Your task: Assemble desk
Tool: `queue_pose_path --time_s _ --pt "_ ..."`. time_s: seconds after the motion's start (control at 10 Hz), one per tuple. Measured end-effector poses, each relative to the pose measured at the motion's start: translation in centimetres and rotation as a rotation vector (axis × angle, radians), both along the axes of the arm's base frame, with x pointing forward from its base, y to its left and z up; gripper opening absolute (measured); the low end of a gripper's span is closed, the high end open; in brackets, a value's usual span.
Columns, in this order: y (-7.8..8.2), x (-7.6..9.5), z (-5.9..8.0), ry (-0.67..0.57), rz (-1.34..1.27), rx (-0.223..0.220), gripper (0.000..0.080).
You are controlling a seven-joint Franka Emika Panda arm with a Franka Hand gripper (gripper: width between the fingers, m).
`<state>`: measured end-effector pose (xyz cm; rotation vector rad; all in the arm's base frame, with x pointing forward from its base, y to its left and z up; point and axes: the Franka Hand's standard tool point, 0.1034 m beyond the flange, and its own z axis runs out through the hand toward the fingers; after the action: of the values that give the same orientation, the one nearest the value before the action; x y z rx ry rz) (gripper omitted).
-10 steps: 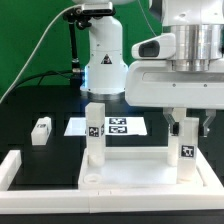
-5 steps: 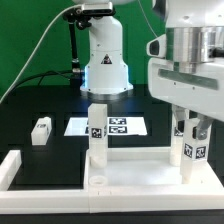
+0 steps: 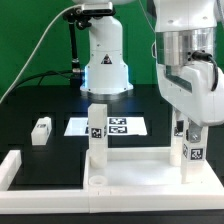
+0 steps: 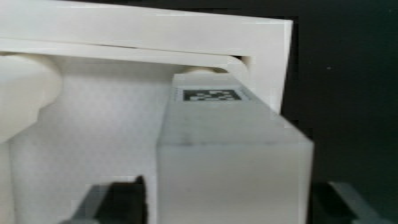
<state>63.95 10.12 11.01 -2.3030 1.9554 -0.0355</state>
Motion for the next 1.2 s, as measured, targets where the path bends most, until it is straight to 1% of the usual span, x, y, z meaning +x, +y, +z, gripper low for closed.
queue_pose_path --time_s 0.1,0.2,0.3,0.4,0.7,0.8,0.9,1.1,1.2 --pt "0.5 0.0 0.0 -0.014 0.231 -0.010 0.0566" --pt "0.9 -0.2 -0.3 -0.006 0.451 -0.002 0.0631" --pt "1.1 -0.5 -0.5 0.002 0.522 0.015 0.0631" --pt "1.5 -0.6 -0.4 -0.023 0.595 0.006 0.0646" --pt "0.8 -0.6 -0.6 -0.036 0.823 -0.028 0.0649" --pt "0.3 -0.7 -0.7 -0.044 1.016 -0.045 0.0649" --pt "-0.1 -0.7 -0.7 -0.054 1.108 -0.050 0.0649" --pt "-0.1 -0.7 -0.8 -0.044 1.035 -0.047 0.0649" --pt "-0.2 -0.7 -0.8 -0.043 1.026 -0.047 0.0557"
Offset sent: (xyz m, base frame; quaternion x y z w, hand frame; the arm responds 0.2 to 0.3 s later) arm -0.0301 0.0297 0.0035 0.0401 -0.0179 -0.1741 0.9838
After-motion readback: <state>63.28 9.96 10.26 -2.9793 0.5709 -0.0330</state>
